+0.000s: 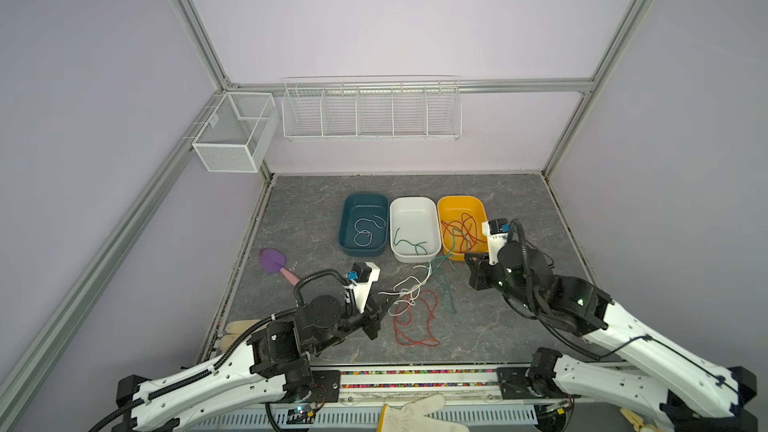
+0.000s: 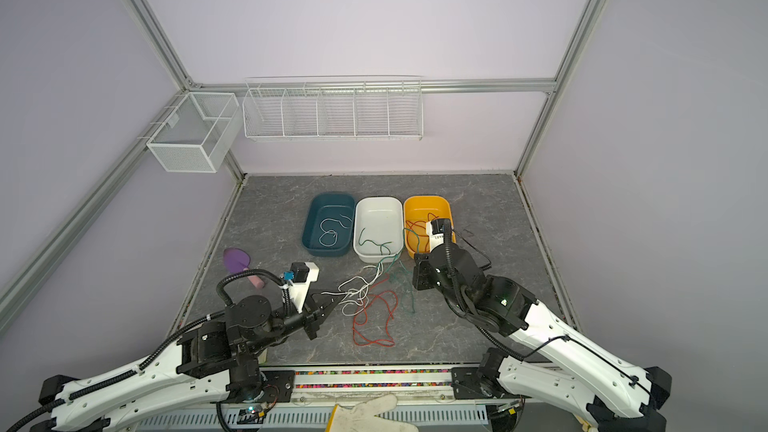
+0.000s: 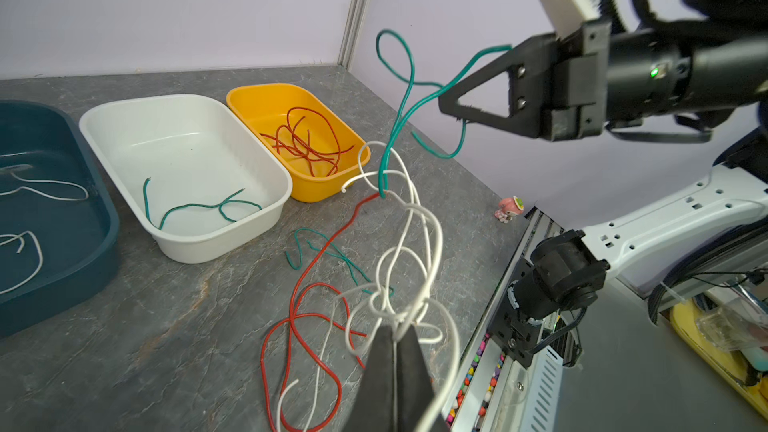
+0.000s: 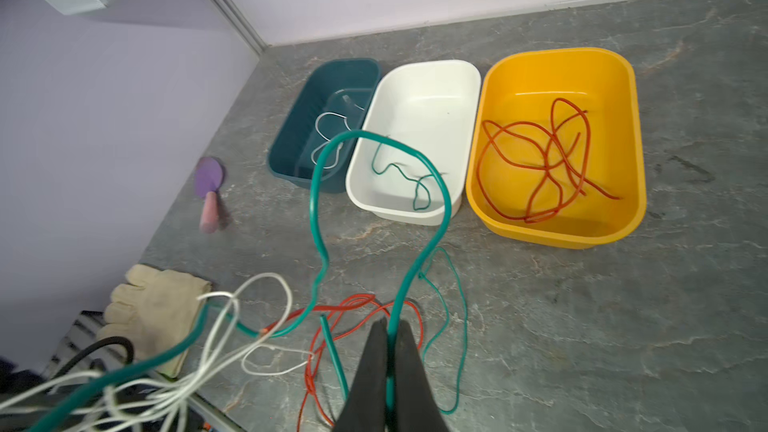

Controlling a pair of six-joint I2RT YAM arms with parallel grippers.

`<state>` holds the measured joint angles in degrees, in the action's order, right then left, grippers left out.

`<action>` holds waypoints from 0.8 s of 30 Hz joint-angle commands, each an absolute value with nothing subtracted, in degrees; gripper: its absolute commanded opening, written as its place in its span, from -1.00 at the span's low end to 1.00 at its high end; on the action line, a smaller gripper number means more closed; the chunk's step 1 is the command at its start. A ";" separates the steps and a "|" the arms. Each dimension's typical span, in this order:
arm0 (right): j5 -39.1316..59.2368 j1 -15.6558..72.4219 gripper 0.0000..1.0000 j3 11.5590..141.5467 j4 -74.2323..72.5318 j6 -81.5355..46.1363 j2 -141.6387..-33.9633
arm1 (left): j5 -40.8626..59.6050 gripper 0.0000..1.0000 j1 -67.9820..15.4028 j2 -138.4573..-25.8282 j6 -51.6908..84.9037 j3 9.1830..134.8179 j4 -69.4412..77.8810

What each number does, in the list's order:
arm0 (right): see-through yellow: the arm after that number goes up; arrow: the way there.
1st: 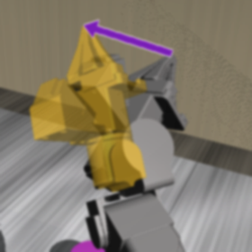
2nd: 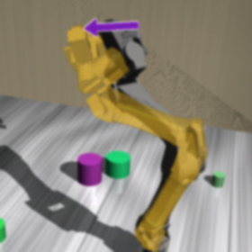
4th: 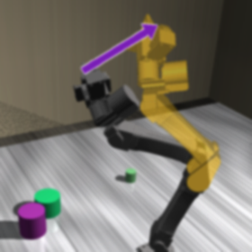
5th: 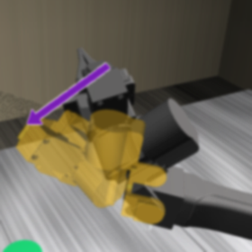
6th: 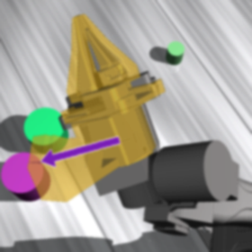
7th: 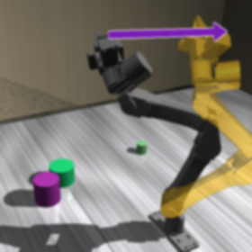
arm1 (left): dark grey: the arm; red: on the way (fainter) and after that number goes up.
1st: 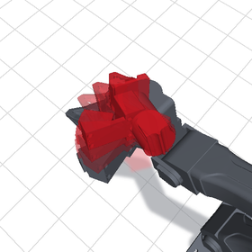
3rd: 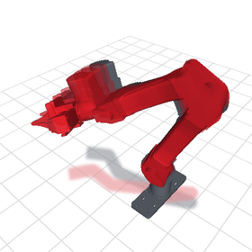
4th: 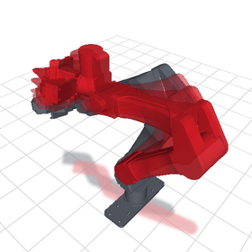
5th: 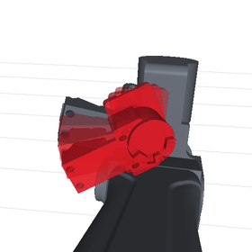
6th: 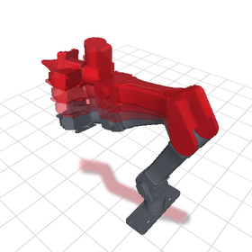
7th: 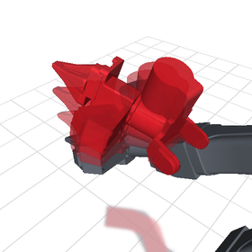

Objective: Untangle the cables
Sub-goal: 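Carry the green wire over the white tub with the right gripper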

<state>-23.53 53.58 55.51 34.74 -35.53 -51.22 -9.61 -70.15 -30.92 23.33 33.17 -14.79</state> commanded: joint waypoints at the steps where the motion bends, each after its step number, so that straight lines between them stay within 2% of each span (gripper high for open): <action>1: -26.44 52.91 -0.87 53.25 35.71 -34.86 -52.41 | -11.70 -1.00 -70.22 -28.41 26.03 36.43 -19.91; 15: -19.54 52.73 -0.87 50.71 35.71 -29.00 -58.29 | -17.50 -1.00 -70.22 -26.84 27.52 41.95 -21.33; 24: -21.96 52.73 -0.87 48.22 37.92 -28.61 -56.84 | -23.12 -1.00 -70.22 -27.89 26.48 45.50 -26.29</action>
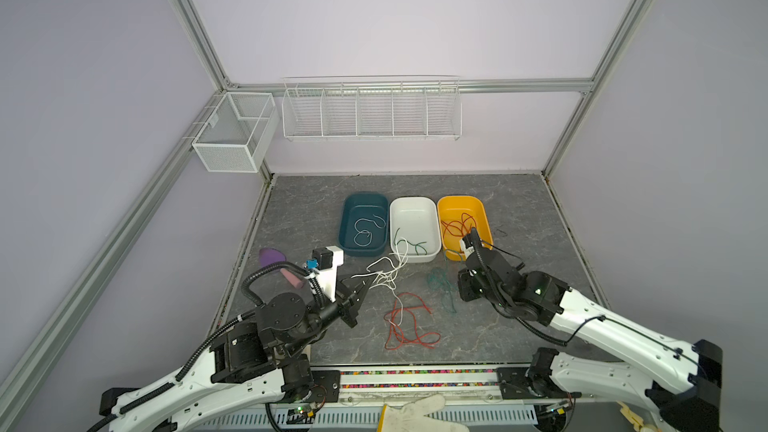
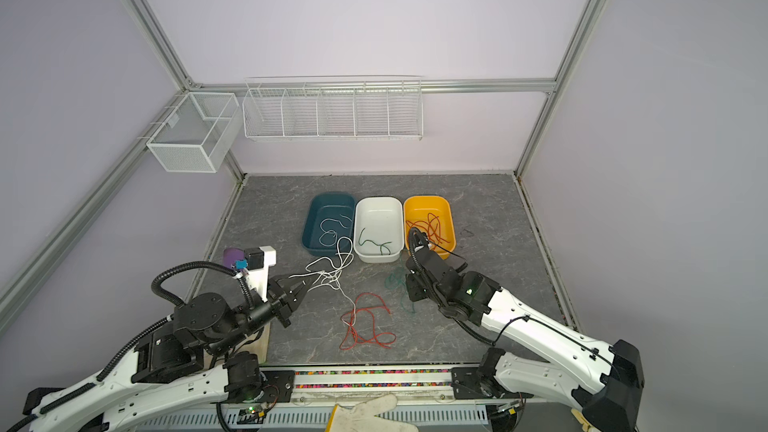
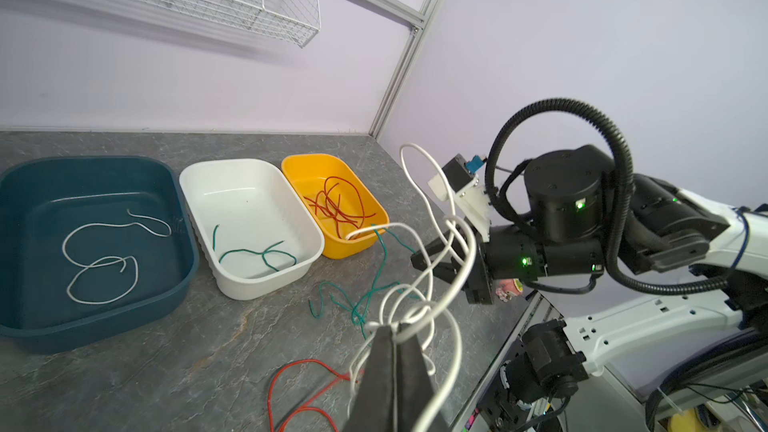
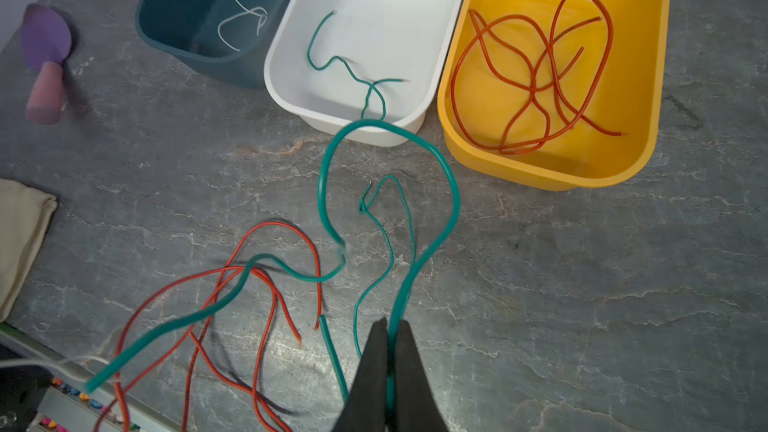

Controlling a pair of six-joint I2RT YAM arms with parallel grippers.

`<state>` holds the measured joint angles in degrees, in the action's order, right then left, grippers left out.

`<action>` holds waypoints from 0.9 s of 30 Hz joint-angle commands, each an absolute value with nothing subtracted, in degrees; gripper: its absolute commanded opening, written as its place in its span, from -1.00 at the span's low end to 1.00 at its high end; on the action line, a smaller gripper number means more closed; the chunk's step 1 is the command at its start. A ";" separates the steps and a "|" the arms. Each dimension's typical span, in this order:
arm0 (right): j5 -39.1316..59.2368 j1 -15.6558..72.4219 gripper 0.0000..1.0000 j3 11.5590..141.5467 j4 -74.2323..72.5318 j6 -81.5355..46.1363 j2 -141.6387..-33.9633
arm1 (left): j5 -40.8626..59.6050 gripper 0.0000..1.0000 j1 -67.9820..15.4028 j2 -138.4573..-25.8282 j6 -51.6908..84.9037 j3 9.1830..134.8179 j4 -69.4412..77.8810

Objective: Untangle the cables
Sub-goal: 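Carry the green wire over the white tub with the right gripper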

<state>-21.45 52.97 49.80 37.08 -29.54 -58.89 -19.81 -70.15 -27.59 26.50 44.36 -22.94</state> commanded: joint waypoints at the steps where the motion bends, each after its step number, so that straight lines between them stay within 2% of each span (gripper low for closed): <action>1: -21.60 52.73 -0.87 48.14 37.45 -28.36 -56.18 | -23.56 -1.00 -70.22 -28.02 26.57 45.21 -26.81; 8: -21.42 52.32 -0.87 54.74 37.24 -24.08 -58.32 | -26.91 -1.00 -70.22 -28.22 26.95 41.73 -29.30; 27: -8.64 41.26 -0.87 79.72 36.64 -16.99 -89.48 | -28.21 -1.00 -70.22 -33.62 31.53 31.74 -24.03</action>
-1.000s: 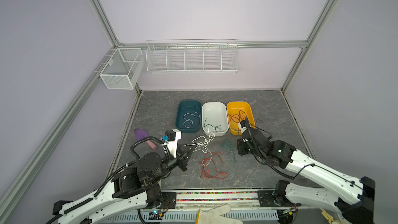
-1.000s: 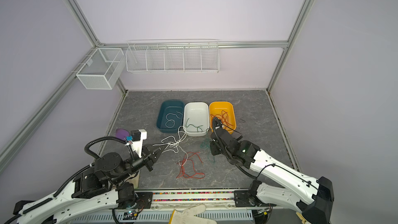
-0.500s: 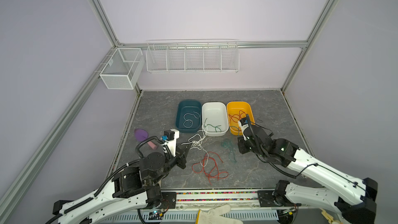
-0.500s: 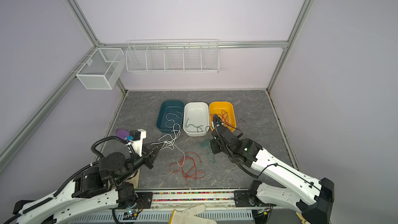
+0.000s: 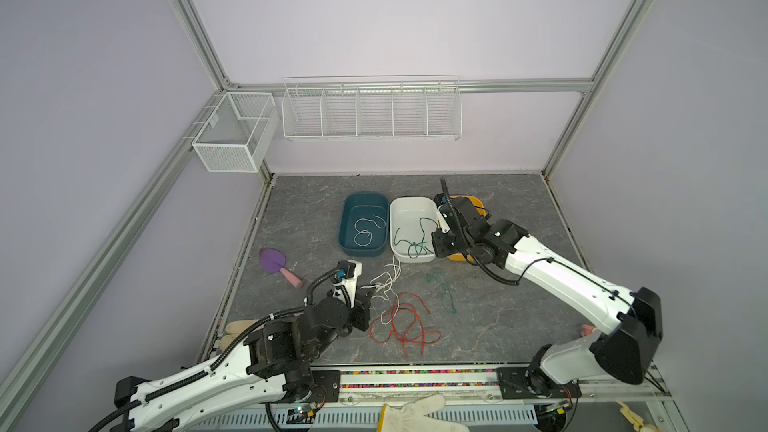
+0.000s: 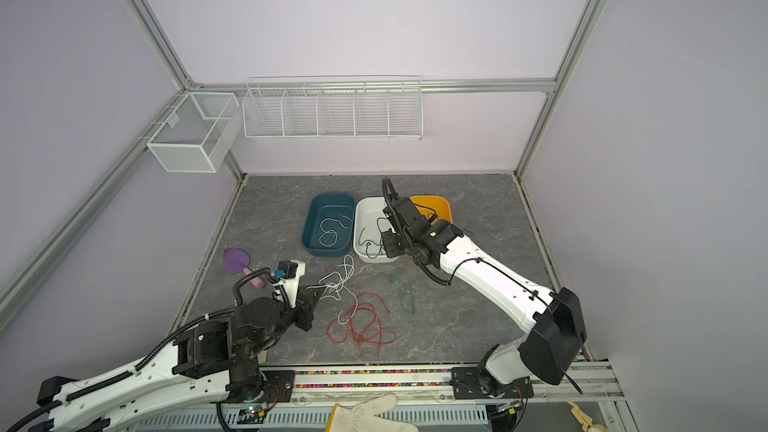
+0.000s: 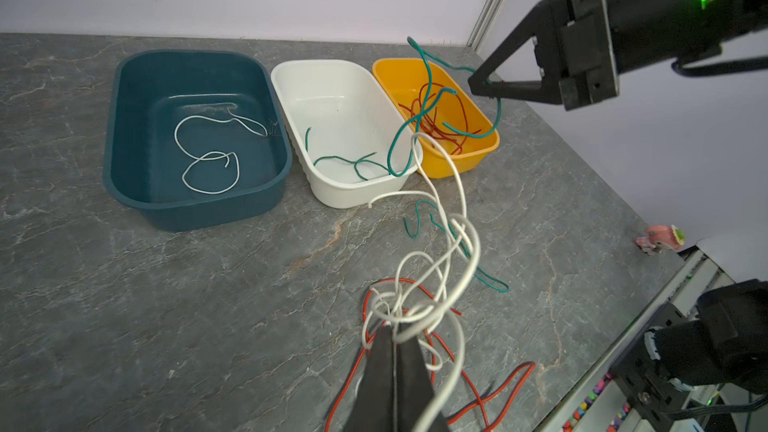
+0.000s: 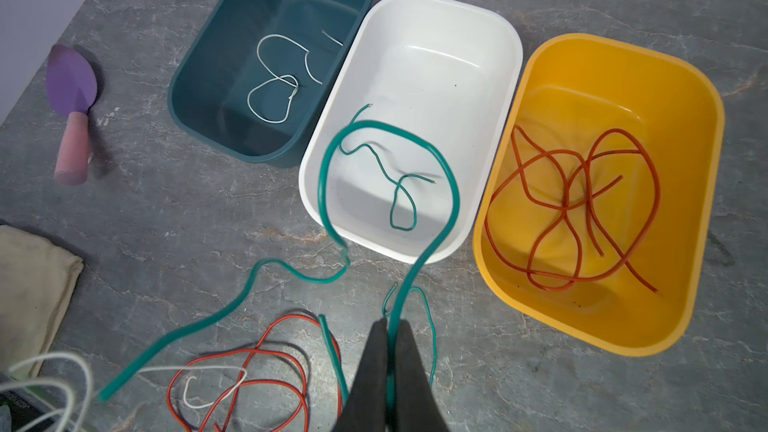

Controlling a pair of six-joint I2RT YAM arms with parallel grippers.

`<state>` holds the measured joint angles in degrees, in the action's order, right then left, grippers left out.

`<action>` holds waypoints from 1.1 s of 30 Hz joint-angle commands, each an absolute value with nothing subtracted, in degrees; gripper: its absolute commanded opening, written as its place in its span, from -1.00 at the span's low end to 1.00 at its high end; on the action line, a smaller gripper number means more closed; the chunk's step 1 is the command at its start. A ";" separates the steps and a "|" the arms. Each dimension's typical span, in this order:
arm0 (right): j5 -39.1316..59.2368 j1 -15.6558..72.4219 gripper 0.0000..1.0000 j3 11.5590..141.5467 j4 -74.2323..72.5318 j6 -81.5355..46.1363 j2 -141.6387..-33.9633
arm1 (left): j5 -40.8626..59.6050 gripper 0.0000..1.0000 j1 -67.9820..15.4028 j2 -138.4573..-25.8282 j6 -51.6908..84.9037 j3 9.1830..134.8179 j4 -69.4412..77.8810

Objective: Untangle the cables
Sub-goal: 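Carry the green wire over the white tub with the right gripper, then lower the green wire into the white tub and open the right gripper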

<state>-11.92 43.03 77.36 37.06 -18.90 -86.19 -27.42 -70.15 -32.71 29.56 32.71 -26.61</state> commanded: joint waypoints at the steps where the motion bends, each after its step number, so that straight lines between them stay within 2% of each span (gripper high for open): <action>1: -7.80 40.54 -0.87 80.71 36.80 -17.12 -91.05 | -28.12 -1.00 -70.22 -34.19 31.55 31.52 -23.60; 16: -0.82 35.12 -0.87 92.14 37.37 -16.65 -109.76 | -26.85 -1.00 -70.22 -39.28 33.39 29.30 -18.61; 25: 0.17 34.37 -0.87 93.64 36.90 -17.05 -114.02 | -25.74 -1.00 -70.22 -41.40 34.32 28.35 -16.51; 33: -0.11 34.36 -0.73 94.92 38.10 -17.11 -114.81 | -24.75 -1.00 -70.22 -42.89 34.48 28.32 -15.12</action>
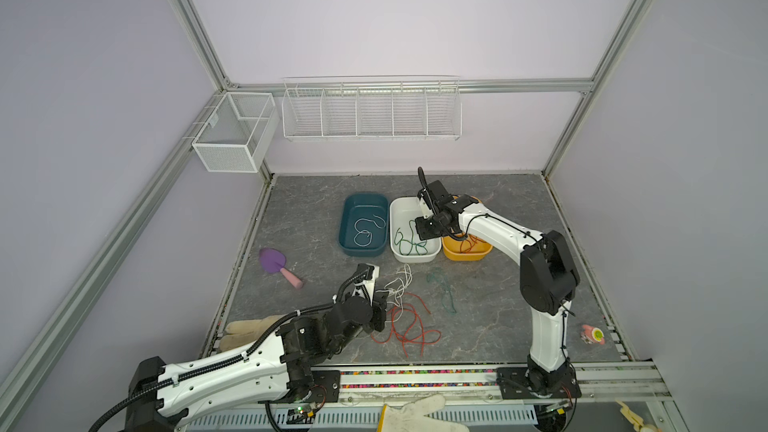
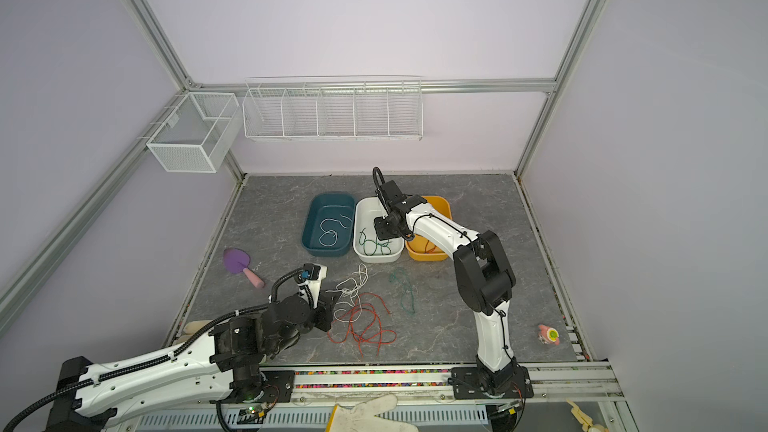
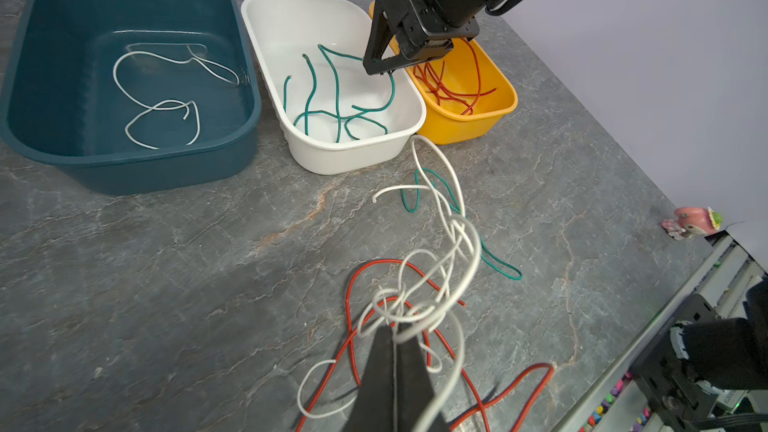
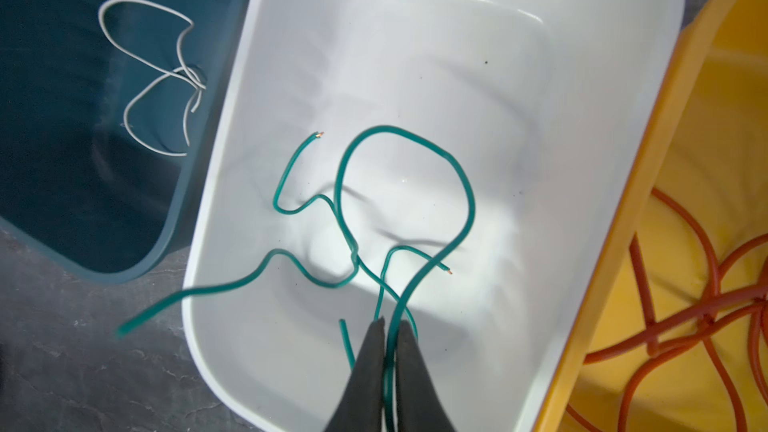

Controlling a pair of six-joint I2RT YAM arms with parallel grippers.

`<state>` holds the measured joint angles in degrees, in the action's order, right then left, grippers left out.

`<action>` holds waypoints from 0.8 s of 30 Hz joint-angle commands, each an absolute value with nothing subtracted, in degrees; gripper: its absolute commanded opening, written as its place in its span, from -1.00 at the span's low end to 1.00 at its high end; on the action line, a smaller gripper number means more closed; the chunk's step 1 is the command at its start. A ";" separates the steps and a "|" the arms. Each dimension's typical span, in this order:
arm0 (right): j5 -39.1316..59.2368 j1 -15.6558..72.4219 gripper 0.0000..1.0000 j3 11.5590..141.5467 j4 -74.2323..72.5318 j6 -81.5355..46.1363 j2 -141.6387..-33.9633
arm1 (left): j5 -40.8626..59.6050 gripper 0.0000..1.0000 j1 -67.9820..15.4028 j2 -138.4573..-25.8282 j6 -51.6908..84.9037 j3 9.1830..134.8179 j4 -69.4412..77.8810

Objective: Untangle the cables
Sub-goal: 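Lower the green wire into the white tub and open the right gripper, then move the right gripper back down toward the wire pile beside the left gripper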

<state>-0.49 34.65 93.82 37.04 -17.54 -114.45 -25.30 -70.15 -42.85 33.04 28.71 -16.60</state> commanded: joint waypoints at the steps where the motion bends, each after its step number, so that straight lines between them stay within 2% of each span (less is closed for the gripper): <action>1: -0.31 34.36 -0.71 94.84 38.14 -17.09 -114.73 | -24.64 -1.00 -70.22 -42.89 34.58 28.30 -14.94; 8: -0.26 34.34 -0.58 94.47 39.07 -17.11 -112.77 | -23.95 -1.00 -70.22 -44.32 35.06 28.05 -14.45; 11: 1.75 34.32 -0.42 92.66 38.53 -17.50 -109.84 | -23.69 -1.00 -70.23 -44.47 35.25 27.73 -13.97; 20: 17.32 34.75 0.06 72.97 26.54 -21.72 -91.93 | -22.65 -1.00 -70.22 -46.35 35.43 27.37 -11.58; 24: 22.76 36.57 0.17 62.76 20.40 -24.25 -84.06 | -22.07 -1.00 -70.22 -47.96 35.27 27.43 -10.32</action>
<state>15.92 35.24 67.70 26.06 -21.91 -86.85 -22.65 -70.15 -47.22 34.33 27.75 -12.34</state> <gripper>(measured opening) 0.580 0.050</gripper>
